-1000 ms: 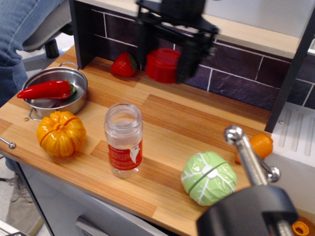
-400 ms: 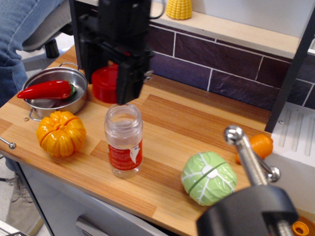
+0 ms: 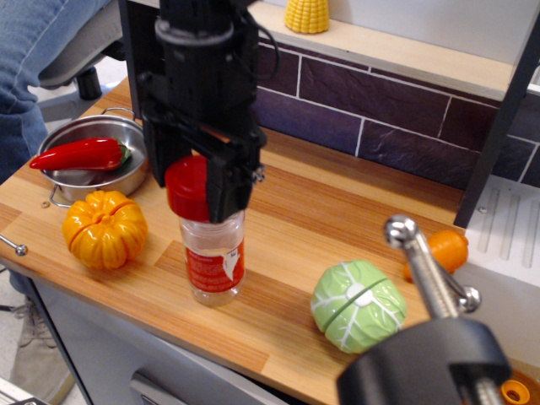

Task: Put cap on container

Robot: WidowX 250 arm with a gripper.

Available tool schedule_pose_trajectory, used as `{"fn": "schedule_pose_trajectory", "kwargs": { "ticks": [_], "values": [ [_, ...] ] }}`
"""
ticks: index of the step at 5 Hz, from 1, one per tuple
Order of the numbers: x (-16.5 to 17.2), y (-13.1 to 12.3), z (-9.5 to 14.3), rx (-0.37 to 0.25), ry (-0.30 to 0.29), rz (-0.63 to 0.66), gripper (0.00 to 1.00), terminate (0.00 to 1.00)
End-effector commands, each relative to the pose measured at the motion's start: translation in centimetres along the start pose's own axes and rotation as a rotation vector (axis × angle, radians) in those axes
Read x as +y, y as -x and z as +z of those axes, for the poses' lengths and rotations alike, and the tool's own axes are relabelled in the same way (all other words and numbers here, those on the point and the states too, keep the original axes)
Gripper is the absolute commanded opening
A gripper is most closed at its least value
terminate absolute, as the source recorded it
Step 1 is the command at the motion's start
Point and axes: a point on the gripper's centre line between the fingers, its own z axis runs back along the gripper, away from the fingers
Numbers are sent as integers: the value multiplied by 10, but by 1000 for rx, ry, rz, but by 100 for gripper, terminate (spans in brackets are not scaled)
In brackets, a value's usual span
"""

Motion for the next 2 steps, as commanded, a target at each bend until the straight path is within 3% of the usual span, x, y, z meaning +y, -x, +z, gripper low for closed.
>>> {"fn": "schedule_pose_trajectory", "kwargs": {
  "ticks": [1, 2],
  "values": [
    [-10, -13, -3, -92, 9, 6, 0, 0],
    [-7, -21, -9, -105, -21, 15, 0, 100]
  ]
}}
